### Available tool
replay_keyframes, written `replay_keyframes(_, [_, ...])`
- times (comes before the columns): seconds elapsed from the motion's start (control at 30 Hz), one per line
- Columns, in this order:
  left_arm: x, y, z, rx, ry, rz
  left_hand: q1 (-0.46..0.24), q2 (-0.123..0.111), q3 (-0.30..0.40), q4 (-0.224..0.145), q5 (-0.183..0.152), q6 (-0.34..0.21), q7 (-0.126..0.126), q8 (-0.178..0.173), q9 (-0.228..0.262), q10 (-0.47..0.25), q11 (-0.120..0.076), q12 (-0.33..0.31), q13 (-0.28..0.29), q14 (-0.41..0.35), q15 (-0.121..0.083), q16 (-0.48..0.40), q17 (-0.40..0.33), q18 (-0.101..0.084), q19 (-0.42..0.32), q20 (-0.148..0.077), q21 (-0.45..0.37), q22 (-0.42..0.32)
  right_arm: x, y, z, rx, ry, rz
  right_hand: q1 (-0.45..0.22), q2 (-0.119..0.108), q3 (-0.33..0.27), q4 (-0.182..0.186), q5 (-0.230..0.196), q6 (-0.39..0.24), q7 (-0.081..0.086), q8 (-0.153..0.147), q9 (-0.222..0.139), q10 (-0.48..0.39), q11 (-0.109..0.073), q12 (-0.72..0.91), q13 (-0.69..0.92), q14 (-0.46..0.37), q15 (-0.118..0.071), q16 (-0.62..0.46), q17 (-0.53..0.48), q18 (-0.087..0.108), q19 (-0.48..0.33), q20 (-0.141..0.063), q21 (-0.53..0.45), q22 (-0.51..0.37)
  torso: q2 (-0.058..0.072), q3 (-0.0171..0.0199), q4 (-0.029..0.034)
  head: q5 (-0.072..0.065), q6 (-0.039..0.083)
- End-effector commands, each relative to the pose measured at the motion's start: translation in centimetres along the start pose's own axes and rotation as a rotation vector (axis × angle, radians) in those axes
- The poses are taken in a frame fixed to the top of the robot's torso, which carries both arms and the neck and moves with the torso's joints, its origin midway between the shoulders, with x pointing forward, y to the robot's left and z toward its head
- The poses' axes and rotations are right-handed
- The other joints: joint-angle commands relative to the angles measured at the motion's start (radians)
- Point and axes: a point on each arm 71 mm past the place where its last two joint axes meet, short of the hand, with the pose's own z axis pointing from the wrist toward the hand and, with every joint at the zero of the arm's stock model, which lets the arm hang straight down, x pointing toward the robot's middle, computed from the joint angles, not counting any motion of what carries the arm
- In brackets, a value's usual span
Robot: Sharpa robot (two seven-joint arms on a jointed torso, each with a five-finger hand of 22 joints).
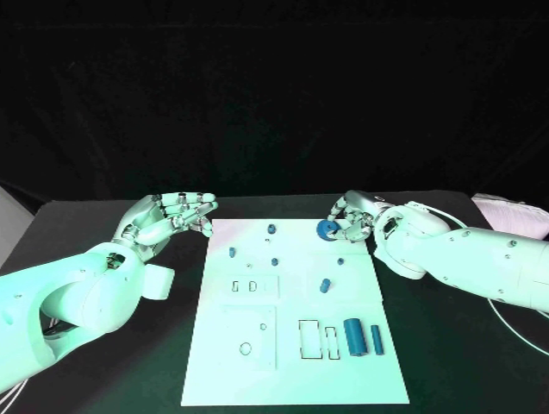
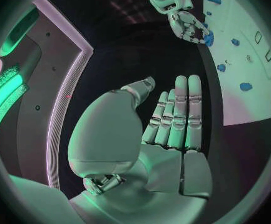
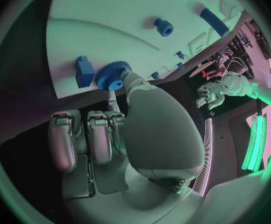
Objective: Assemble the parts on the task board
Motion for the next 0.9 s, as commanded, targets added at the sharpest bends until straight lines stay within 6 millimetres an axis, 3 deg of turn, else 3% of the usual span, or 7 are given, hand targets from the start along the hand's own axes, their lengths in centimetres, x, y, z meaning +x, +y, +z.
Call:
replay_keyframes(0.03, [0.2, -0.1, 0.0, 0.005, 0.017, -0.011, -0.006, 0.007, 0.000, -0.005, -0.001, -0.004, -0.002, -0.002, 0.001, -0.007, -0.002, 0.001, 0.000, -0.007, -0.002, 0.003, 0.001, 0.013, -0.006, 0.001, 0.005, 0.001, -0.1, 0.6, -0.2, -0.041, -0.059, -0.049, 0.022, 0.014, 0.024, -0.002, 0.004, 0.028, -0.018, 0.015, 0.008, 0.105, -0.010, 0.003, 0.263, 0.099, -0.008, 0.004, 0.238, -0.016, 0.093, -0.012, 0.009, 0.238, -0.001, 0.0001, -0.0006, 0.001, 0.000])
replay_keyframes(0.33, [0.2, -0.1, 0.1, 0.004, 0.018, -0.012, -0.006, 0.007, 0.000, -0.005, -0.001, -0.004, -0.002, -0.002, 0.001, -0.007, -0.002, 0.001, 0.000, -0.007, -0.002, 0.003, 0.001, 0.013, -0.006, 0.001, 0.005, 0.001, -0.4, 3.0, -1.0, -0.139, -0.178, -0.086, 0.014, 0.003, 0.042, -0.002, 0.005, 0.034, -0.020, 0.019, 0.008, 0.105, -0.013, 0.003, 0.263, 0.100, -0.011, 0.005, 0.240, -0.022, 0.104, -0.016, 0.028, 0.260, -0.001, 0.0007, -0.0002, 0.002, 0.003])
replay_keyframes(0.57, [0.3, 0.0, 0.1, 0.002, 0.021, -0.013, -0.005, 0.008, 0.001, -0.006, -0.001, -0.004, -0.002, -0.002, 0.002, -0.007, -0.002, 0.002, 0.000, -0.008, -0.002, 0.005, 0.002, 0.013, -0.007, 0.001, 0.007, 0.003, 0.2, 6.8, -1.8, -0.242, -0.207, -0.094, -0.003, -0.011, 0.050, 0.003, 0.001, 0.030, -0.019, 0.016, 0.007, 0.105, -0.013, 0.003, 0.263, 0.100, -0.011, 0.006, 0.243, -0.023, 0.106, -0.017, 0.031, 0.263, -0.001, 0.0004, -0.0004, 0.002, 0.006])
replay_keyframes(0.9, [0.6, 0.0, 0.3, -0.001, 0.031, -0.018, -0.005, 0.008, 0.001, -0.006, -0.001, -0.004, -0.002, -0.002, 0.002, -0.007, -0.002, 0.002, 0.000, -0.008, -0.002, 0.005, 0.002, 0.013, -0.007, 0.001, 0.007, 0.003, 2.4, 11.6, -1.3, -0.332, -0.168, -0.103, -0.009, -0.016, 0.053, 0.006, -0.005, 0.029, -0.019, 0.015, 0.006, 0.105, -0.012, 0.003, 0.263, 0.101, -0.011, 0.006, 0.245, -0.023, 0.106, -0.017, 0.031, 0.263, 0.000, -0.0023, 0.0028, 0.002, 0.009])
